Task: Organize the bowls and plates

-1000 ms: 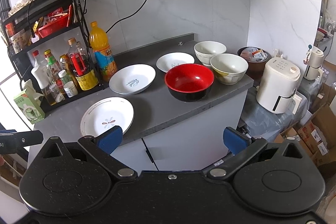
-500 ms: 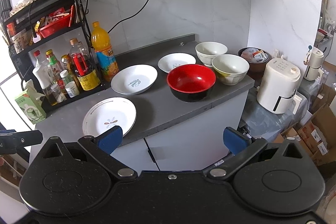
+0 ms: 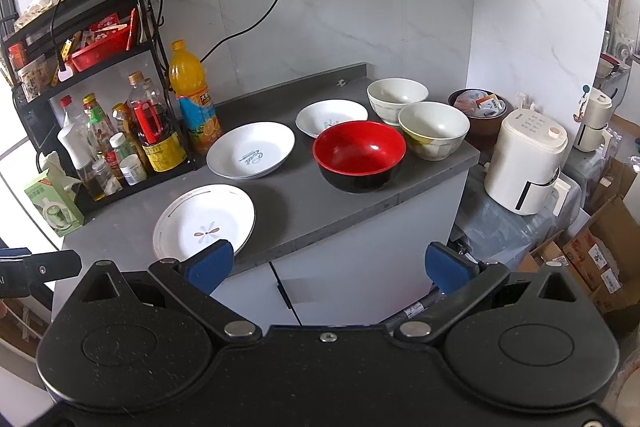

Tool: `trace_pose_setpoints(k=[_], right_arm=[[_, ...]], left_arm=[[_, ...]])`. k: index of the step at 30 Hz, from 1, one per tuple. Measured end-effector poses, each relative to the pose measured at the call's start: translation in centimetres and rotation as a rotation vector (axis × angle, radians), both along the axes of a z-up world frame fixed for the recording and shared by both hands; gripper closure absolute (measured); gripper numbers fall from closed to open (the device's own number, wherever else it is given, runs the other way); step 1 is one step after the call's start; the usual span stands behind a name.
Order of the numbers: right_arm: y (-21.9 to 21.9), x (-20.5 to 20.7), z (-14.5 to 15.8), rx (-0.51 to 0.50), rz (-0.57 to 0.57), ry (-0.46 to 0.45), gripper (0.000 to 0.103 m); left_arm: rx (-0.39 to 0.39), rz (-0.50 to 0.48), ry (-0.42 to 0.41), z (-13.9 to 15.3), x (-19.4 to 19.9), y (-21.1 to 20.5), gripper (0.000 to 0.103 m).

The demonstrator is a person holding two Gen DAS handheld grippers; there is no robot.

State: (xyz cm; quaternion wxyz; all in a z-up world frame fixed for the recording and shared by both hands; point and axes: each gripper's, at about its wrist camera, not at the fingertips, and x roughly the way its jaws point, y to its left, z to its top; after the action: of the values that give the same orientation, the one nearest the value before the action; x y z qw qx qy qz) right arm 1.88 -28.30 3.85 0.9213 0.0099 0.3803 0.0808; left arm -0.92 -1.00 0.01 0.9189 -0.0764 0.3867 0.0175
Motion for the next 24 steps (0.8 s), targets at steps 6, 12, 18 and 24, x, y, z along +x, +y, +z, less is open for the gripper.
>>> trace_pose_setpoints(k=[6, 12, 18, 24], right_arm=[[-0.4, 0.4, 0.2, 0.0, -0.018, -0.007, 0.0], [-0.8, 1.0, 0.0, -0.004, -0.05, -0.002, 0.0], [-1.0, 1.5, -0.1, 0.003, -0.083, -0.01, 0.0], [-1.6, 2.2, 0.2, 0.017, -0.128, -0.023, 0.0]], left_arm=[[-0.011, -0.02, -0.005, 0.1, 0.4, -0.1, 0.001], [-0.009, -0.036, 0.002, -0.2, 1.5, -0.4, 0.001], [-0.013, -0.061, 0.002, -0.2, 2.5, -0.4, 0.001], [-0.025, -0.096, 0.004, -0.5, 3.8, -0.6, 0.001]])
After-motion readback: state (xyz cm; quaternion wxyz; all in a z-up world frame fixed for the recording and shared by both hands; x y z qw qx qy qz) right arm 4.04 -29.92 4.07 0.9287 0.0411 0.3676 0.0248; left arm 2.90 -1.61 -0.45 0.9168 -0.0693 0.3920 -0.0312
